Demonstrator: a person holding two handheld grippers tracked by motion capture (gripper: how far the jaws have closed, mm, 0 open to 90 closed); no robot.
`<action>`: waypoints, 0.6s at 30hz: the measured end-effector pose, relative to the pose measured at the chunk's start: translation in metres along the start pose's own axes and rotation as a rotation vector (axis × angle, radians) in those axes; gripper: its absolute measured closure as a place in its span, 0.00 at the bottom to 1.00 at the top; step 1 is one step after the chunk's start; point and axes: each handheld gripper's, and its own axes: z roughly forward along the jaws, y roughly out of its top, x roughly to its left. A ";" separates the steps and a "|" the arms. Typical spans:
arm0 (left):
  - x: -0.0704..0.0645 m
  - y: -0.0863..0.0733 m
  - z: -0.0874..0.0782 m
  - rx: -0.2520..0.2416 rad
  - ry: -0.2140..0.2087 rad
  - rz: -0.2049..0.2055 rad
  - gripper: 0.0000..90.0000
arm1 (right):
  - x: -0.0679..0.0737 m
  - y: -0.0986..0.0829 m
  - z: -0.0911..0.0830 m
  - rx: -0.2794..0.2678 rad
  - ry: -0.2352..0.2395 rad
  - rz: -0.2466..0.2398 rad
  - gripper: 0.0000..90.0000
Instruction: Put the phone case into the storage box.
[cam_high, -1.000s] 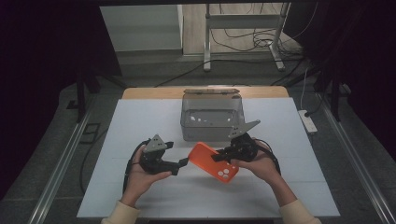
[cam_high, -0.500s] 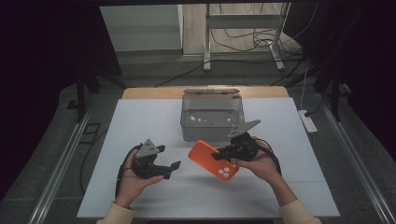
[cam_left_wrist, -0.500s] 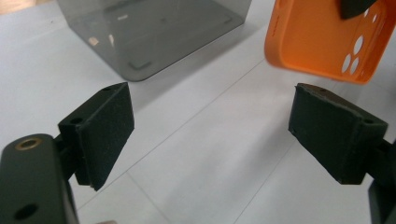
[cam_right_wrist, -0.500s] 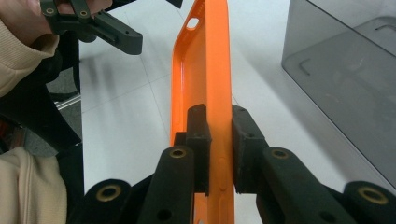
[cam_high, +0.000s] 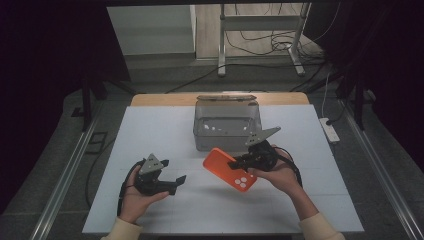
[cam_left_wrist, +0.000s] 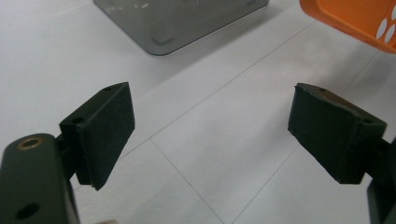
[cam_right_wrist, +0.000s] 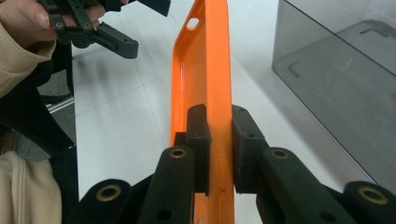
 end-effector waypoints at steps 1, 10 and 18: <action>0.000 -0.001 0.000 0.002 0.002 -0.001 0.17 | 0.000 0.000 0.000 -0.001 -0.003 0.002 0.89; 0.003 -0.008 -0.001 0.006 0.007 -0.014 0.17 | 0.001 0.001 -0.003 0.000 -0.022 -0.001 0.89; 0.003 -0.010 -0.002 0.007 0.007 -0.012 0.17 | 0.001 0.002 -0.006 -0.005 -0.035 0.010 0.89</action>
